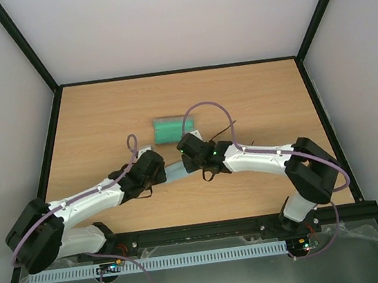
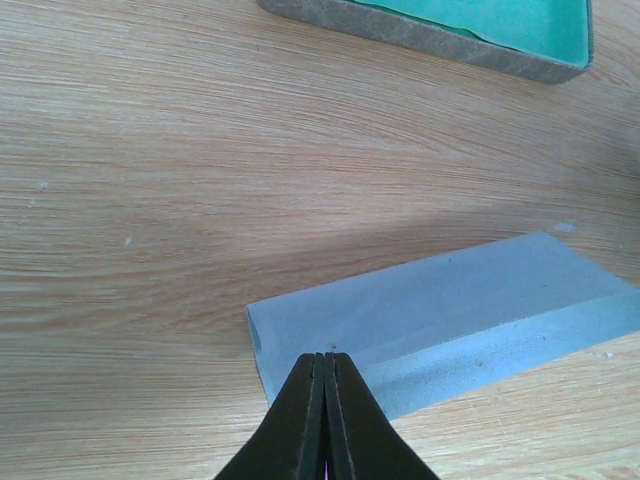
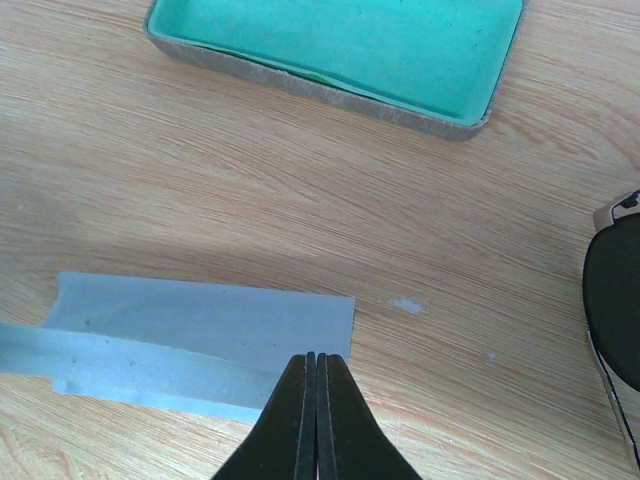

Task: Organize the sunglasses
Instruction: Fold the glasses cleaning cloth at the center of the board.

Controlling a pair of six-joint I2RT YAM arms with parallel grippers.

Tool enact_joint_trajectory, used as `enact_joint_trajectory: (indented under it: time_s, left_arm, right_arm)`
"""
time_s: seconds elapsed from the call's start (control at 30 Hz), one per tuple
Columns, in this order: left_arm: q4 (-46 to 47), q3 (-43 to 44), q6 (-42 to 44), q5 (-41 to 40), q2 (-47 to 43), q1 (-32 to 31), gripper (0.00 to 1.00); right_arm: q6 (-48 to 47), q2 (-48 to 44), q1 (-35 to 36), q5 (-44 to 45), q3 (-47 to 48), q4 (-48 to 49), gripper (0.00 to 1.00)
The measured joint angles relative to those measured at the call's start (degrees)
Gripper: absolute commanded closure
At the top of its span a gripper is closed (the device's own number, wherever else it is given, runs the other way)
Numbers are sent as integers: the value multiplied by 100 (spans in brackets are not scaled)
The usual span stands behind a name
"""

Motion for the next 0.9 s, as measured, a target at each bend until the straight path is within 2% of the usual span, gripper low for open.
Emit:
enact_joint_trajectory:
  time_s: [0.9]
  left_arm:
    - [-146, -7, -326, -201, -37, -393, 98]
  right_arm:
    - [162, -302, 122, -50, -511, 160, 99]
